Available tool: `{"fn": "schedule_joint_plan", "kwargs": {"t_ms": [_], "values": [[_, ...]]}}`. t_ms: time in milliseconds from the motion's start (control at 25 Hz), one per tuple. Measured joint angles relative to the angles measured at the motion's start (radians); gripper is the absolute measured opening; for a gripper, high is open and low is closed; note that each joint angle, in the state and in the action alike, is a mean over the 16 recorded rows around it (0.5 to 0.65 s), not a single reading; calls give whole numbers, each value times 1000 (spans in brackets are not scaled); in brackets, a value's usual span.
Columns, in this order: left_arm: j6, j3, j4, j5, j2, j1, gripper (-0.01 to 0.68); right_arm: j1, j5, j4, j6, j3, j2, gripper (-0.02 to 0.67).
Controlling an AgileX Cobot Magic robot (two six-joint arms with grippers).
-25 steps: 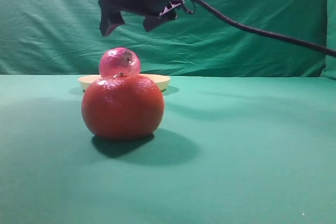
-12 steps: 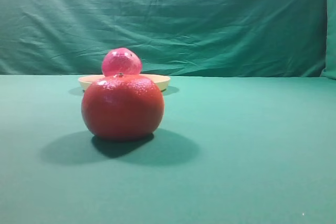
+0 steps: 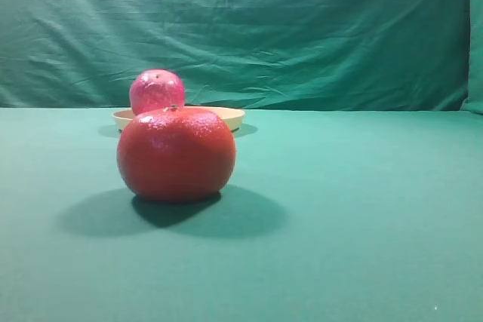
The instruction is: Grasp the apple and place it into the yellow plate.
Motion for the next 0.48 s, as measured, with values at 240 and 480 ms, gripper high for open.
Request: {"fn": "schedule_joint_plan", "kwargs": {"t_ms": [240, 480], "values": [[0, 0, 0, 0, 0, 0, 157, 0, -110, 0, 5, 246, -238, 0], [0, 0, 0, 0, 0, 0, 157, 0, -127, -5, 6, 404, -449, 0]]}}
